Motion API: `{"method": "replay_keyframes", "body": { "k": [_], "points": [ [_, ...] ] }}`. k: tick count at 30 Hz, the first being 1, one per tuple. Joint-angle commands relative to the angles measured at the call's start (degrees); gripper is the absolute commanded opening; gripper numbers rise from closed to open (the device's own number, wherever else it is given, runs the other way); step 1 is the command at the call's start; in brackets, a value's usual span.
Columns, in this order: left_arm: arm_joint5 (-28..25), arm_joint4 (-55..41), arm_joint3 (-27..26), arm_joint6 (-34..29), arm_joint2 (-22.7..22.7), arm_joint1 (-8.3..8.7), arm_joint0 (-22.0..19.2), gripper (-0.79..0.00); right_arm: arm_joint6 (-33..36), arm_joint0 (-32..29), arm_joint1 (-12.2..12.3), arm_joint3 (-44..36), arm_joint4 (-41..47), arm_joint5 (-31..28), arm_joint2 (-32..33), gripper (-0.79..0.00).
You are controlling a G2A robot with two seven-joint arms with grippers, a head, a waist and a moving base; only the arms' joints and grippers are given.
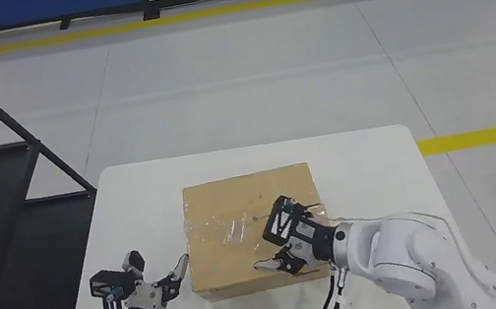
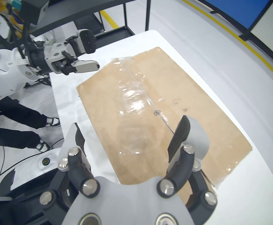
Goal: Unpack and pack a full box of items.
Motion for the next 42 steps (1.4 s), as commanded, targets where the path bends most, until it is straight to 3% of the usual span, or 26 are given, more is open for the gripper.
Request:
{"method": "replay_keyframes", "body": {
  "k": [1,7,12,20,27,38,42],
  "points": [
    [-0.12,0.17,0.47,-0.01,0.16,0.07,-0.25,0.000,0.02,0.06,-0.01,0.07,0.28,-0.39,0.00,0.000],
    [0.10,0.57,1.48,-0.77,0.74,0.26,-1.11,0.000,-0.53,-0.83,-0.03,0.59,1.13,0.24,0.13,0.000],
    [0.24,0.53,1.58,-0.58,0.89,0.41,-1.21,0.000,0.78,0.11,-0.16,3.63,11.89,-2.88,1.76,0.000],
    [0.31,-0.17,1.44,0.02,0.79,0.64,-1.01,0.000,-0.43,6.10,-1.52,10.47,13.87,-4.58,-1.87,0.000],
    [0.50,-0.80,1.64,0.36,1.20,0.78,-1.01,0.000,-1.41,12.36,-3.43,18.31,18.02,-2.20,-5.18,0.000],
    [0.83,-1.57,1.99,0.17,2.04,0.99,-1.56,0.000,-2.12,12.31,-3.56,18.02,17.30,-2.19,-5.54,0.000],
    [0.84,-1.70,2.18,0.06,2.24,1.08,-1.73,0.000,-5.95,10.57,-3.70,13.51,4.74,3.79,-7.48,0.000]
  ]
}}
